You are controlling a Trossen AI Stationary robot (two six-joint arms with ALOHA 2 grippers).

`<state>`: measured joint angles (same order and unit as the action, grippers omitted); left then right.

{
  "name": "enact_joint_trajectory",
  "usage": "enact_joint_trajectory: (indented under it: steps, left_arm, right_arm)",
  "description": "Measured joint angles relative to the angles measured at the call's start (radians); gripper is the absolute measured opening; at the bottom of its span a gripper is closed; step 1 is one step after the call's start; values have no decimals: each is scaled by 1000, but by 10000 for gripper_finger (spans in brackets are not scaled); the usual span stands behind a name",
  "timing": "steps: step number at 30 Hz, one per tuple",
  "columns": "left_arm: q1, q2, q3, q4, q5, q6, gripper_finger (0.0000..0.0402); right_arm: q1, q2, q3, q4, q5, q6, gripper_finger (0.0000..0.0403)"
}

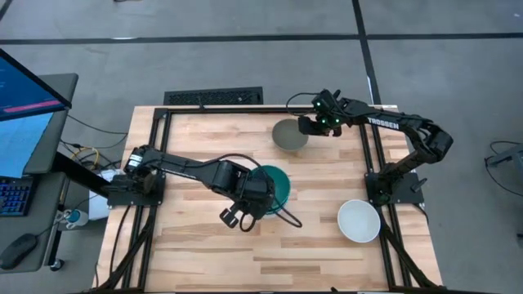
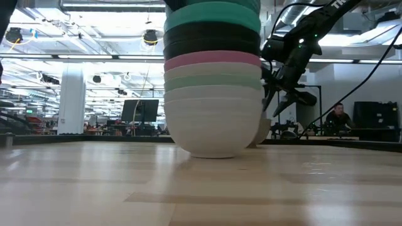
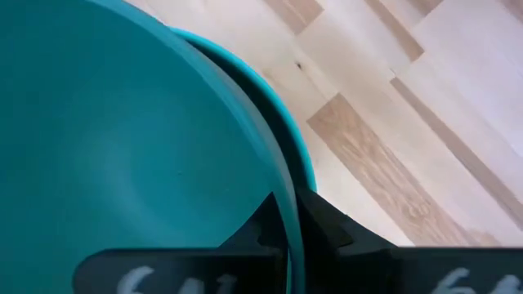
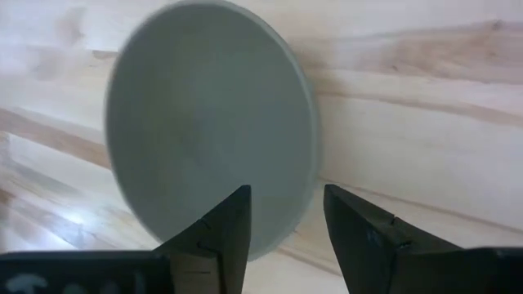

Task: Nest bowls inside each other
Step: Stack the blue bowl on the top of the skyblue bowl

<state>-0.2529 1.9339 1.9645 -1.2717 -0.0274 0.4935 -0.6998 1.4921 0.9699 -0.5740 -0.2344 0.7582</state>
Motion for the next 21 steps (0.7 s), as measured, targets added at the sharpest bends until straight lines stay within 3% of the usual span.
enact_joint_trajectory:
  steps: [6,13,21]
  left_arm:
    - [-11,-11,11,3,-78,-21,18]
    - [1,-14,9,-43,13,-91,72]
    - [-9,-13,17,-89,-155,-117,115]
  right_arm:
    - [0,0,0,-43,22,-7,177]
    - [0,0,0,-47,23,-7,177]
    - [7,0,0,-47,22,-7,177]
